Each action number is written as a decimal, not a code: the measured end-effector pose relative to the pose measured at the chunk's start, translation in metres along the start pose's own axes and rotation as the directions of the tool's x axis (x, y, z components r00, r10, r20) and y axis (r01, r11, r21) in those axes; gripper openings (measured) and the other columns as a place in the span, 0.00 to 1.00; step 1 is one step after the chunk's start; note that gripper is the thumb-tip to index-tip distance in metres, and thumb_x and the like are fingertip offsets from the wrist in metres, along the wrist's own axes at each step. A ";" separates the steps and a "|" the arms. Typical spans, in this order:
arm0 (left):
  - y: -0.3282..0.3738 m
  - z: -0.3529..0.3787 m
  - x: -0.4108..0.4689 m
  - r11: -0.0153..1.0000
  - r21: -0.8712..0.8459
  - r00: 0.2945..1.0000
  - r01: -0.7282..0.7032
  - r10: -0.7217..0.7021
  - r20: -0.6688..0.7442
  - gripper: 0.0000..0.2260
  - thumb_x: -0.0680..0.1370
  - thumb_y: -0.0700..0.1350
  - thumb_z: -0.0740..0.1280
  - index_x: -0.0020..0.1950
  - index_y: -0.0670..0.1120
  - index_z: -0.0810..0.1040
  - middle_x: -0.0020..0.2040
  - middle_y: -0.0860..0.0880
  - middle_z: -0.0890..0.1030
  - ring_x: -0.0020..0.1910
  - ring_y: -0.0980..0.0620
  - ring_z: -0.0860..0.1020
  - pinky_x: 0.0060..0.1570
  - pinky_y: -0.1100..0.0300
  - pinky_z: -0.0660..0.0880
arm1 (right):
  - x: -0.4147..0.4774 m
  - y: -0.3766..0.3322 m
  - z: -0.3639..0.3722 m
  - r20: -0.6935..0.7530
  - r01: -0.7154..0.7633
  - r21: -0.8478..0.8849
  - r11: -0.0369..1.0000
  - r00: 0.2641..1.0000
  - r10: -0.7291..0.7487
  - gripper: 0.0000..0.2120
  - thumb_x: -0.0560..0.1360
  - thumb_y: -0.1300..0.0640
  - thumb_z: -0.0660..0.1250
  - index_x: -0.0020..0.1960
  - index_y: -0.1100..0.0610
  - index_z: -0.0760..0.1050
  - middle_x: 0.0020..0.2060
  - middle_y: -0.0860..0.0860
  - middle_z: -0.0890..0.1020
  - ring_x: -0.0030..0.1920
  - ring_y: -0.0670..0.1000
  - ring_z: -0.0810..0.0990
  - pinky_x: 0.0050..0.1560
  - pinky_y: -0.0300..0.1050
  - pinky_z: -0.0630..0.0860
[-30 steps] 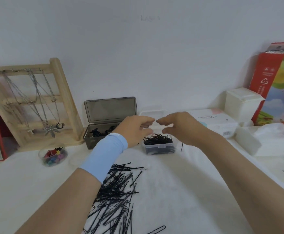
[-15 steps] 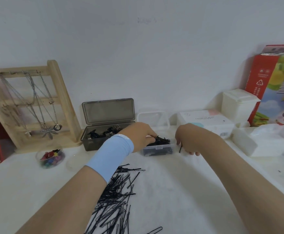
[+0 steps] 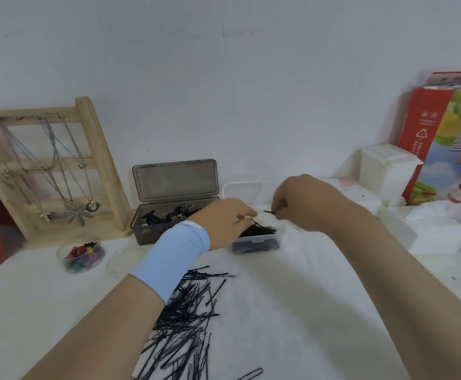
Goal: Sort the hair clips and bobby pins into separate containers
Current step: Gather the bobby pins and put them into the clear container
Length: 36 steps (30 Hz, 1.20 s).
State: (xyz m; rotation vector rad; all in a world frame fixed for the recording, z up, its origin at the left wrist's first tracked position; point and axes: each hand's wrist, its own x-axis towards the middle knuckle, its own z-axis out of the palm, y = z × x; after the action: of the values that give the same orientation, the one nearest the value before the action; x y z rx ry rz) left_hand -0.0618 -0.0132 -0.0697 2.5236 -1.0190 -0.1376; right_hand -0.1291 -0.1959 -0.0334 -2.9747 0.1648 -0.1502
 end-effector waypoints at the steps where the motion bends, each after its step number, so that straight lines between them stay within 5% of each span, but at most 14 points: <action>1: -0.002 -0.001 -0.002 0.999 -0.039 0.997 -0.009 0.005 -0.081 0.14 0.83 0.47 0.59 0.67 0.54 0.77 0.62 0.56 0.77 0.59 0.55 0.75 0.65 0.59 0.69 | 0.003 -0.003 0.007 -0.014 0.025 0.057 0.998 1.000 -0.024 0.06 0.74 0.54 0.70 0.47 0.44 0.83 0.44 0.45 0.84 0.47 0.50 0.81 0.48 0.44 0.77; 4: -0.009 0.000 -0.006 0.997 0.068 0.981 -0.032 0.044 -0.189 0.14 0.82 0.48 0.60 0.66 0.53 0.77 0.62 0.55 0.78 0.59 0.55 0.73 0.65 0.57 0.68 | 0.008 -0.003 0.027 -0.030 0.052 0.002 0.999 0.998 -0.052 0.06 0.77 0.50 0.67 0.50 0.41 0.81 0.47 0.42 0.81 0.54 0.49 0.78 0.46 0.41 0.69; 6: -0.013 0.003 -0.009 0.977 0.210 0.996 -0.041 0.056 -0.067 0.16 0.80 0.56 0.61 0.66 0.57 0.77 0.62 0.56 0.78 0.63 0.51 0.71 0.68 0.53 0.64 | 0.009 -0.004 0.035 -0.022 0.087 -0.098 0.991 0.996 -0.089 0.11 0.77 0.52 0.64 0.37 0.43 0.78 0.39 0.44 0.79 0.48 0.52 0.77 0.37 0.41 0.66; 8: -0.016 0.008 -0.012 0.956 0.290 0.997 -0.045 0.026 0.069 0.21 0.75 0.64 0.59 0.66 0.62 0.75 0.60 0.55 0.78 0.64 0.46 0.70 0.68 0.48 0.64 | 0.010 -0.007 0.041 0.026 0.133 -0.146 0.980 0.991 -0.131 0.12 0.76 0.56 0.63 0.40 0.43 0.81 0.37 0.46 0.80 0.44 0.52 0.78 0.37 0.45 0.74; 12: -0.023 0.000 -0.021 0.994 0.108 1.000 0.009 -0.005 -0.030 0.21 0.76 0.59 0.65 0.69 0.61 0.73 0.63 0.55 0.75 0.65 0.52 0.71 0.68 0.52 0.67 | 0.005 -0.018 0.033 -0.011 0.160 -0.172 0.972 0.986 -0.164 0.16 0.77 0.58 0.64 0.54 0.38 0.81 0.49 0.45 0.82 0.53 0.49 0.77 0.47 0.43 0.73; 15: -0.029 -0.013 -0.039 0.993 0.099 0.986 -0.064 0.078 -0.149 0.12 0.77 0.52 0.67 0.61 0.56 0.78 0.53 0.60 0.77 0.55 0.59 0.73 0.62 0.59 0.71 | -0.013 -0.037 0.009 -0.066 0.214 -0.079 0.974 0.973 -0.220 0.16 0.77 0.59 0.62 0.55 0.42 0.81 0.53 0.43 0.82 0.51 0.46 0.76 0.46 0.42 0.69; 18: -0.036 -0.022 -0.064 0.994 0.108 0.999 0.018 -0.014 -0.038 0.14 0.77 0.53 0.67 0.62 0.55 0.77 0.55 0.59 0.77 0.54 0.60 0.75 0.59 0.61 0.73 | -0.039 -0.069 -0.005 0.134 0.382 0.093 0.919 0.910 -0.392 0.12 0.77 0.52 0.67 0.58 0.46 0.82 0.53 0.42 0.83 0.46 0.42 0.75 0.51 0.39 0.73; 22: -0.052 -0.012 -0.092 0.965 0.233 0.953 0.123 -0.180 0.245 0.31 0.73 0.66 0.64 0.75 0.58 0.65 0.70 0.61 0.67 0.69 0.57 0.67 0.69 0.54 0.66 | -0.062 -0.097 0.013 0.535 0.422 -0.005 0.907 0.767 -0.354 0.53 0.62 0.34 0.76 0.78 0.49 0.56 0.72 0.45 0.66 0.70 0.49 0.67 0.68 0.51 0.69; 26: -0.058 -0.005 -0.111 0.973 0.209 0.934 0.101 -0.164 0.316 0.32 0.70 0.69 0.65 0.71 0.57 0.68 0.66 0.62 0.64 0.67 0.58 0.62 0.69 0.55 0.64 | -0.076 -0.110 0.033 0.626 0.491 -0.044 0.870 0.693 -0.359 0.70 0.60 0.37 0.80 0.78 0.49 0.30 0.79 0.45 0.45 0.79 0.51 0.47 0.75 0.56 0.58; 29: -0.061 -0.010 -0.120 0.977 0.185 0.922 0.109 -0.169 0.349 0.39 0.64 0.73 0.63 0.71 0.57 0.67 0.65 0.62 0.64 0.65 0.59 0.62 0.70 0.54 0.64 | -0.079 -0.113 0.037 0.642 0.485 -0.059 0.872 0.688 -0.339 0.70 0.61 0.38 0.80 0.77 0.48 0.26 0.79 0.46 0.48 0.78 0.52 0.52 0.72 0.55 0.61; 32: -0.060 -0.012 -0.127 0.985 0.143 0.928 0.102 -0.146 0.343 0.40 0.64 0.73 0.66 0.73 0.59 0.65 0.65 0.62 0.65 0.66 0.59 0.62 0.70 0.52 0.64 | -0.078 -0.113 0.036 0.531 0.489 -0.035 0.871 0.748 -0.399 0.57 0.66 0.40 0.76 0.79 0.43 0.38 0.71 0.49 0.63 0.71 0.54 0.66 0.65 0.53 0.71; 34: -0.057 -0.012 -0.131 0.987 0.126 0.925 0.100 -0.139 0.354 0.45 0.64 0.74 0.68 0.76 0.59 0.60 0.68 0.62 0.61 0.69 0.59 0.58 0.73 0.51 0.62 | -0.075 -0.110 0.037 0.489 0.486 -0.007 0.874 0.764 -0.421 0.54 0.67 0.40 0.75 0.79 0.43 0.41 0.70 0.48 0.63 0.71 0.53 0.65 0.66 0.53 0.71; 36: -0.053 -0.009 -0.134 0.980 0.168 0.912 0.104 -0.161 0.377 0.51 0.63 0.74 0.70 0.79 0.57 0.53 0.72 0.62 0.55 0.73 0.57 0.52 0.75 0.50 0.58 | -0.073 -0.107 0.040 0.539 0.466 0.014 0.885 0.741 -0.399 0.61 0.64 0.38 0.77 0.79 0.44 0.35 0.76 0.44 0.55 0.75 0.50 0.58 0.72 0.52 0.65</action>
State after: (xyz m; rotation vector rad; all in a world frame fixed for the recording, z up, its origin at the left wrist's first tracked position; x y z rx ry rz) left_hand -0.1231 0.1153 -0.0915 2.7645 -1.0286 -0.6520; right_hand -0.1864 -0.0758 -0.0620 -2.9754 -0.6167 0.6562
